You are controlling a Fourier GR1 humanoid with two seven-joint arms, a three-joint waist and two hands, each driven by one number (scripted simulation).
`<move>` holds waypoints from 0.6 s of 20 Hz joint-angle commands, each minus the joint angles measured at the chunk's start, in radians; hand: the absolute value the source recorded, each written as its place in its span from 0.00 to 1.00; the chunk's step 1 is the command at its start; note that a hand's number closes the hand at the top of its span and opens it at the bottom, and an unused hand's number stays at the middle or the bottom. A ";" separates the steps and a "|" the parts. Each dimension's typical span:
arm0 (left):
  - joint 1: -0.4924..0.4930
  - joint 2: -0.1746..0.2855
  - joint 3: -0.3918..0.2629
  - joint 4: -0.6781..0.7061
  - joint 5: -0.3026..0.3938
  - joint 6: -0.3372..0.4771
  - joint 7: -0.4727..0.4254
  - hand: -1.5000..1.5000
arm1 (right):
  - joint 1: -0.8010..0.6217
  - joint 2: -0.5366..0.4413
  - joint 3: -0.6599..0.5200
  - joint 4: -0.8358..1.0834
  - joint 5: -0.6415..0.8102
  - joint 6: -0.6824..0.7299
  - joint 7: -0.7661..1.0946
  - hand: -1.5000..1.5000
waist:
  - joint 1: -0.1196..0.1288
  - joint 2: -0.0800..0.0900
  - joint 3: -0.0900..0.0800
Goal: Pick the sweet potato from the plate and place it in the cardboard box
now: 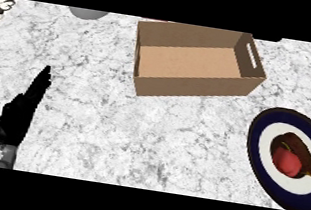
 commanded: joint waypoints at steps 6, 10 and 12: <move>0.004 -0.029 0.042 -0.016 -0.043 -0.045 0.028 0.50 | 0.014 0.079 -0.058 0.021 0.157 0.020 0.036 0.00 | 0.001 0.001 0.000; 0.058 0.001 0.086 -0.073 -0.021 -0.095 0.014 0.50 | -0.039 0.091 -0.088 0.119 0.203 0.033 -0.026 0.00 | 0.005 0.000 0.001; 0.011 -0.049 0.075 -0.015 -0.054 -0.092 -0.007 0.50 | -0.051 0.151 -0.096 0.114 0.240 0.026 -0.014 0.00 | 0.002 0.001 0.000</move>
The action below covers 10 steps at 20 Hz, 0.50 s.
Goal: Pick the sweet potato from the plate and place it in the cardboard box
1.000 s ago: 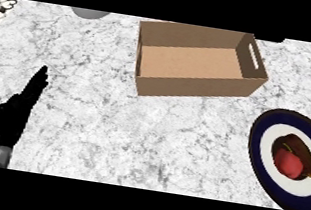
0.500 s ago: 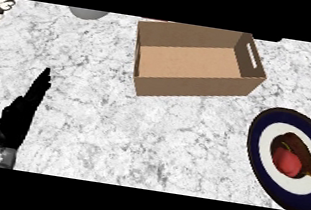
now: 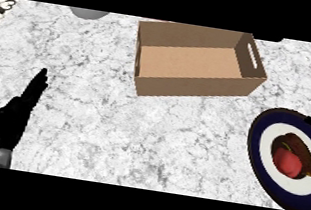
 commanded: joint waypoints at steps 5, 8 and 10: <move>0.039 -0.046 0.010 -0.081 -0.048 -0.021 0.050 0.50 | 0.033 0.065 -0.073 -0.063 0.069 0.037 0.021 0.00 | -0.002 -0.002 0.000; -0.003 -0.076 0.006 -0.055 -0.078 -0.016 0.072 0.50 | 0.004 0.089 -0.082 0.053 0.130 -0.001 -0.057 0.00 | 0.000 0.000 0.000; -0.021 -0.074 0.035 -0.005 -0.074 -0.047 0.037 0.50 | 0.028 0.097 -0.114 0.034 0.140 -0.009 -0.068 0.00 | -0.003 0.000 0.000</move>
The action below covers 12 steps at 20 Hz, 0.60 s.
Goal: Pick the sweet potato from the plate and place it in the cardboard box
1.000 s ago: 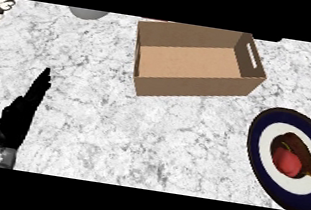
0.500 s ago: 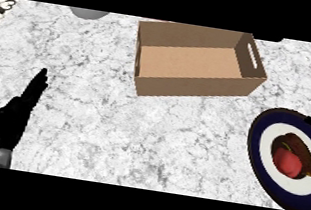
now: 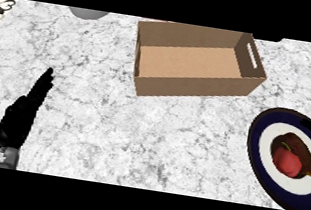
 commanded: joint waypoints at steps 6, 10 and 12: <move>0.012 -0.011 0.058 -0.005 -0.008 -0.044 -0.014 0.50 | 0.022 0.127 -0.030 -0.038 0.076 -0.033 0.051 0.00 | -0.002 -0.001 0.000; 0.034 -0.036 0.045 -0.040 -0.050 -0.054 0.004 0.50 | 0.048 0.102 -0.071 -0.035 0.100 0.004 0.001 0.00 | -0.003 -0.001 0.000; -0.026 -0.035 0.068 0.002 -0.049 -0.051 0.003 0.50 | -0.084 0.086 -0.084 0.220 0.155 -0.069 -0.112 0.00 | 0.004 0.001 0.000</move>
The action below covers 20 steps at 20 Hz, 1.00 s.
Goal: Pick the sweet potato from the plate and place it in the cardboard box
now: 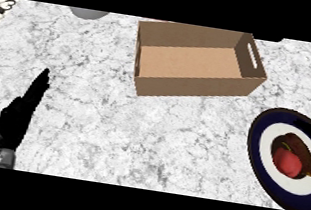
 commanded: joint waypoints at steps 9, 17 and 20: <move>-0.008 0.004 0.077 0.018 0.014 -0.064 0.000 0.50 | -0.042 0.059 -0.027 0.086 0.075 0.024 -0.027 1.00 | 0.000 0.000 0.000; -0.013 -0.021 0.061 0.052 -0.020 -0.049 -0.047 0.50 | -0.049 0.107 -0.046 0.058 0.151 -0.272 -0.036 1.00 | 0.001 0.000 0.000; -0.061 -0.025 0.044 0.035 -0.027 -0.053 -0.011 0.50 | -0.177 0.083 -0.043 0.178 0.162 -0.292 -0.159 1.00 | 0.027 0.008 0.002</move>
